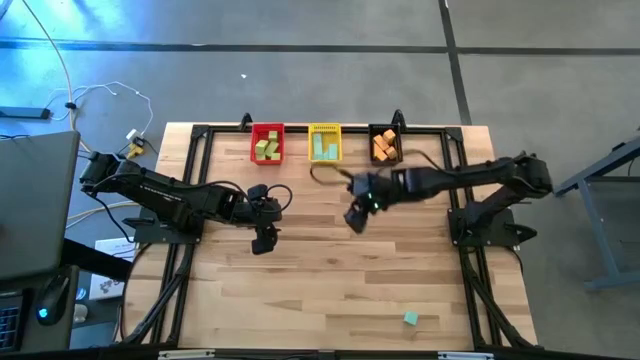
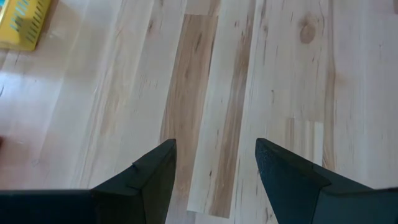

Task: Sort & place blocks by color
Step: Put the blue block into the yellow basket

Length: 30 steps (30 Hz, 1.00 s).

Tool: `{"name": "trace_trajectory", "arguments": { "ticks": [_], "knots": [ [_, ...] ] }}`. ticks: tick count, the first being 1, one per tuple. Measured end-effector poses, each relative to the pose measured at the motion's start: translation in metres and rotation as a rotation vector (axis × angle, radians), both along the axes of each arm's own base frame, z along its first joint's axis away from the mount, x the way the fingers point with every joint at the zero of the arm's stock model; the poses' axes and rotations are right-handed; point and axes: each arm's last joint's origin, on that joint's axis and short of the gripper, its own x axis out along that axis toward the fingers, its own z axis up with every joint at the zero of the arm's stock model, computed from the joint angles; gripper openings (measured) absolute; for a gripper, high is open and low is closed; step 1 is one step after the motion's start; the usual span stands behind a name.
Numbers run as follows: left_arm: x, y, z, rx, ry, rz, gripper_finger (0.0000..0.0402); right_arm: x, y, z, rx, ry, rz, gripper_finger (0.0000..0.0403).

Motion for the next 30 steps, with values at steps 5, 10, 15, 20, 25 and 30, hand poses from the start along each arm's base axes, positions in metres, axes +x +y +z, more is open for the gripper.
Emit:
{"name": "trace_trajectory", "arguments": {
  "ticks": [5,10,15,20,25,30],
  "knots": [
    [0.000,0.000,0.000,0.000,0.000,0.000,0.0204,-0.008,0.044,-0.003,0.034,0.062,0.047,0.0224],
    [0.000,0.000,0.000,-0.005,-0.005,0.008,0.0204,-0.017,0.082,-0.004,0.058,0.077,0.069,0.0224],
    [0.000,0.000,0.000,-0.019,-0.012,0.030,0.0204,-0.030,0.117,-0.004,0.091,0.087,0.084,0.0224],
    [0.001,0.000,0.001,-0.028,-0.034,0.076,0.0204,-0.048,0.146,-0.006,0.106,0.112,0.074,0.0224],
    [0.004,0.000,0.003,-0.045,-0.079,0.111,0.0204,-0.065,0.172,-0.007,0.170,0.145,0.069,0.0224],
    [0.007,0.000,0.005,-0.059,-0.124,0.115,0.0204,-0.082,0.193,-0.007,0.218,0.174,0.066,0.0224]
  ]
}}
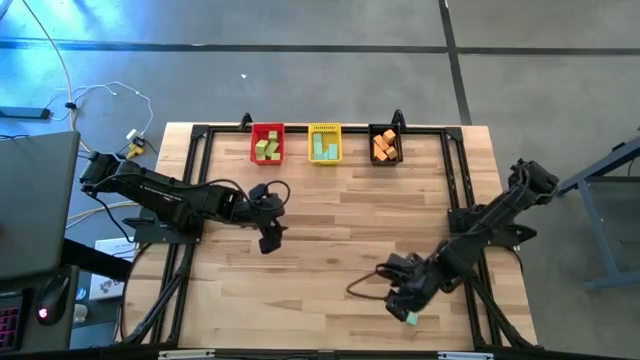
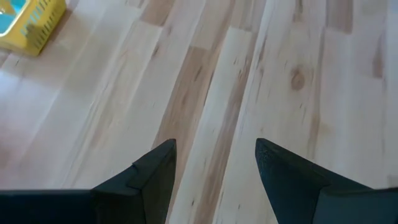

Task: Sort & place blocks by color
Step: Put the blue block into the yellow basket

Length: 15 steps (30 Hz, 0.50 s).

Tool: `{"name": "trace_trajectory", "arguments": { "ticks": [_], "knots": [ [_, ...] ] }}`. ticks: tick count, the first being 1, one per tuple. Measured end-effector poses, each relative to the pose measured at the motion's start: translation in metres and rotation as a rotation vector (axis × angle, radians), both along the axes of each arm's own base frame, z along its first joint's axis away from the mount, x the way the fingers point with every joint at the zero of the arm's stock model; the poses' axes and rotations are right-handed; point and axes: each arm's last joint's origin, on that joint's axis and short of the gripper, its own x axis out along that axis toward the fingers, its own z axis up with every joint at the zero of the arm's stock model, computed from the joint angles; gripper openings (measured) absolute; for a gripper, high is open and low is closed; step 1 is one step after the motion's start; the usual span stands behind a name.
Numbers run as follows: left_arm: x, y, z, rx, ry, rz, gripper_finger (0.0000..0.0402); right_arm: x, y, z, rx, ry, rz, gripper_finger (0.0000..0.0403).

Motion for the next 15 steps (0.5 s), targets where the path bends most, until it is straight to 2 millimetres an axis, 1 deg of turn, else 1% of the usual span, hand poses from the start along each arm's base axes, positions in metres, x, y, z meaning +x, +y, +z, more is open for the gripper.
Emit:
{"name": "trace_trajectory", "arguments": {
  "ticks": [10,15],
  "knots": [
    [0.007,-0.001,0.006,-0.105,-0.126,0.115,0.0204,-0.029,0.026,-0.002,0.050,0.066,-0.016,0.0224],
    [0.009,-0.001,0.008,-0.140,-0.171,0.148,0.0204,-0.039,0.033,-0.002,0.050,0.080,-0.007,0.0224]
  ]
}}
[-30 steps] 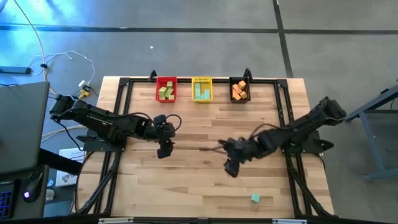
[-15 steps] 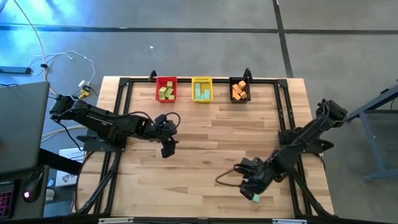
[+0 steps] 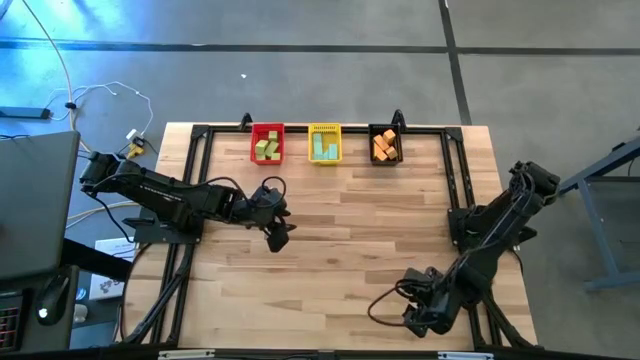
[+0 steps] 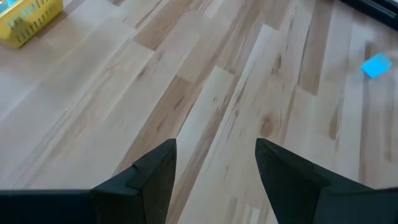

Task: Sort & place blocks by color
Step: Put the blue block into the yellow basket

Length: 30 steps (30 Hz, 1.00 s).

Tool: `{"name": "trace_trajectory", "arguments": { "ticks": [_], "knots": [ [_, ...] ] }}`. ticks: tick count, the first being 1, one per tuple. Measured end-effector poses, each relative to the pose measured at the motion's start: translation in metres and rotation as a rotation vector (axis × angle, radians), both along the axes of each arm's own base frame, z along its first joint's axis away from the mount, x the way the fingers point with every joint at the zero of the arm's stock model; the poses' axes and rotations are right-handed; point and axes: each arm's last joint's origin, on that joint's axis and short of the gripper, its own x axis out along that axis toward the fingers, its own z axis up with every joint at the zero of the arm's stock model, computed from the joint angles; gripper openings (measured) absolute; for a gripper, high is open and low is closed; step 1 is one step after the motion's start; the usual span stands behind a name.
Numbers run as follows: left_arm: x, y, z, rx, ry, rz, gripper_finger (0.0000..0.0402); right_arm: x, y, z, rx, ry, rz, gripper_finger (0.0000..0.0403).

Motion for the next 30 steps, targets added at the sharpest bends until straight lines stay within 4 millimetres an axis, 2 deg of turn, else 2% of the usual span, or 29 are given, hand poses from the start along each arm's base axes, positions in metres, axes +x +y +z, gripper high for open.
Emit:
{"name": "trace_trajectory", "arguments": {
  "ticks": [8,16,21,30],
  "knots": [
    [0.001,0.000,0.001,-0.002,-0.018,0.000,0.0204,-0.010,0.001,-0.009,-0.095,0.059,0.044,0.0224],
    [0.001,0.000,0.001,-0.003,-0.021,0.001,0.0204,-0.006,0.013,-0.032,-0.091,0.186,0.090,0.0224],
    [0.001,0.000,0.001,-0.004,-0.022,0.002,0.0204,0.001,0.022,-0.043,-0.084,0.157,0.136,0.0224],
    [0.003,0.000,0.003,-0.018,-0.046,0.017,0.0204,0.006,0.028,-0.058,-0.097,0.172,0.120,0.0224]
  ]
}}
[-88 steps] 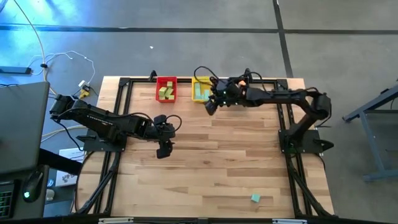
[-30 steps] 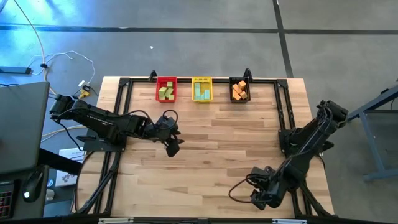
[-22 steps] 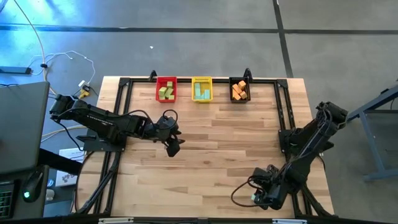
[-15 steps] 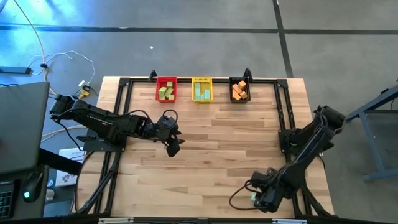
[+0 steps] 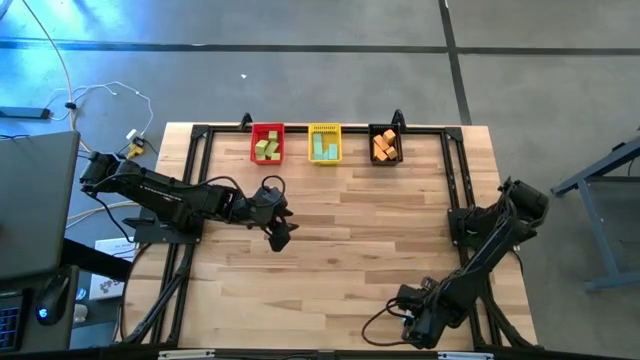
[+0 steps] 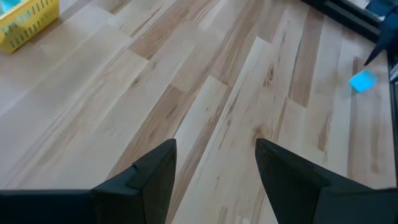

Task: Sort & place blocks by color
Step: Put the blue block into the yellow basket

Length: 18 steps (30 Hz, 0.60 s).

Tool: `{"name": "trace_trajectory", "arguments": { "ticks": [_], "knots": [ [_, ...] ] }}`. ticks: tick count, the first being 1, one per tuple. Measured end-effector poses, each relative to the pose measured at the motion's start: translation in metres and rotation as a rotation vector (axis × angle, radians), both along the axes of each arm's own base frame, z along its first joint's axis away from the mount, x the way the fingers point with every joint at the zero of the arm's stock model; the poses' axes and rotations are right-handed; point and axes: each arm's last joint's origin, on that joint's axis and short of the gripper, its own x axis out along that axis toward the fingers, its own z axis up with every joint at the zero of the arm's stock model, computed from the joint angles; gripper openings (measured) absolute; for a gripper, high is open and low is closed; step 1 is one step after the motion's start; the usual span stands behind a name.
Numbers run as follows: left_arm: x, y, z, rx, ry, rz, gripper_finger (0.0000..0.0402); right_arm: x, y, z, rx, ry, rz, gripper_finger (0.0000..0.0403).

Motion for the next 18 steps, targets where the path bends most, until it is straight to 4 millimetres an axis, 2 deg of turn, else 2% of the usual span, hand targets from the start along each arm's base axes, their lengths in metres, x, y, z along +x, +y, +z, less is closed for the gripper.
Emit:
{"name": "trace_trajectory", "arguments": {
  "ticks": [15,18],
  "knots": [
    [0.001,0.000,0.001,-0.001,-0.010,0.003,0.0204,0.006,0.011,-0.039,-0.037,0.093,0.016,0.0223],
    [0.001,0.000,0.001,-0.001,-0.009,0.003,0.0204,0.007,0.012,-0.043,-0.045,0.105,-0.003,0.0206]
  ]
}}
